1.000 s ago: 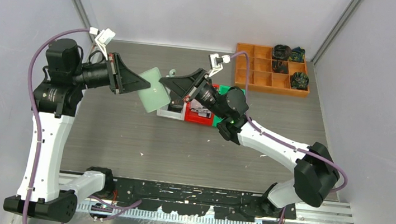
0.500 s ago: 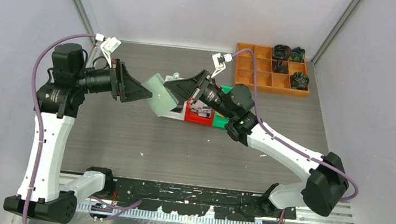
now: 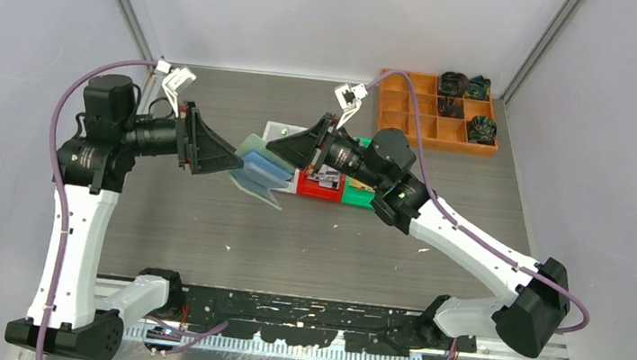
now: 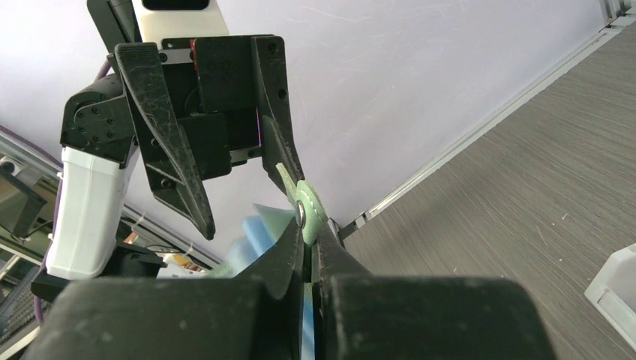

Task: Take the credit cards out of the card holder
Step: Open the card holder at the center of the board, then remove the credit card from the card holder.

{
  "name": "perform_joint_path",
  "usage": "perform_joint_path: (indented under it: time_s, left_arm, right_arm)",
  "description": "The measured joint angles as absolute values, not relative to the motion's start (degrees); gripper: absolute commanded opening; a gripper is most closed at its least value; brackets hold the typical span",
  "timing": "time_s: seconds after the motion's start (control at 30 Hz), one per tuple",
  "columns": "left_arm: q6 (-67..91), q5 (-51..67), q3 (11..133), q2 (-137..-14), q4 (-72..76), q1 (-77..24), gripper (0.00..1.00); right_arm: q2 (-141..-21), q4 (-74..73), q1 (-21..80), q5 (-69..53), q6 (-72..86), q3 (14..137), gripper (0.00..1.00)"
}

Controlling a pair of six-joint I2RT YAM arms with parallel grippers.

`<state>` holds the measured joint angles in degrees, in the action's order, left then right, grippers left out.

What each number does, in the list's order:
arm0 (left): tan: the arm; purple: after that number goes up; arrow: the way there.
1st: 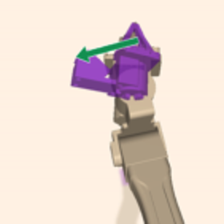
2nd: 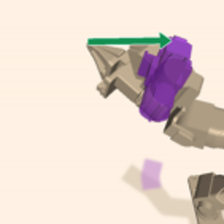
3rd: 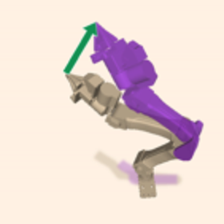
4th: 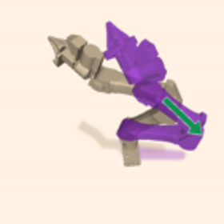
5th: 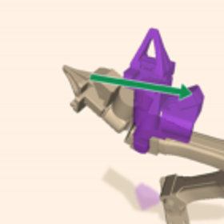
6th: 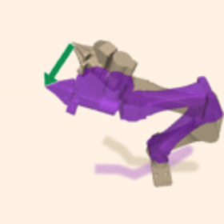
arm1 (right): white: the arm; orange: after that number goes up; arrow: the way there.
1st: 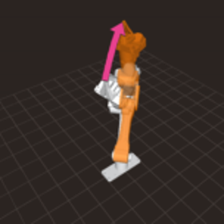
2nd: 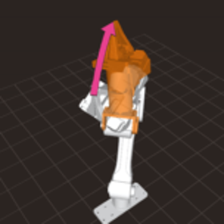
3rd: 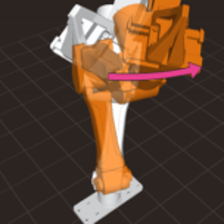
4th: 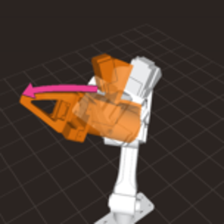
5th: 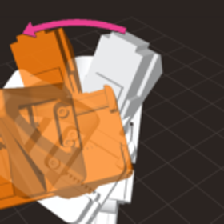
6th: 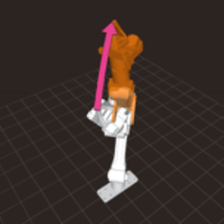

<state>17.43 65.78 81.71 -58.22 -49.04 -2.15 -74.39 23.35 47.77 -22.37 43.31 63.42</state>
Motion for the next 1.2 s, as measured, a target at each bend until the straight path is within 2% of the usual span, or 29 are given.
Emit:
perform_joint_path:
  time_s: [0.33,0.57,0.97,1.2]
  left_arm:
    - [5.1,62.0,78.0,-55.7,-54.1,-2.2,0.38]
    - [-10.3,56.0,75.7,-53.0,-61.7,-3.4,0.36]
    - [-23.6,51.9,75.1,-48.9,-66.2,-6.0,0.33]
    - [-30.5,50.6,75.1,-46.7,-69.8,-6.2,0.22]
  right_arm:
    - [-74.4,20.9,47.8,-24.4,42.2,64.8,0.01]
    - [-74.4,20.7,47.8,-25.3,42.8,66.6,0.01]
    - [-76.4,20.9,47.8,-29.2,44.7,69.7,0.01]
    - [-78.0,18.8,47.8,-31.9,44.4,73.5,0.01]
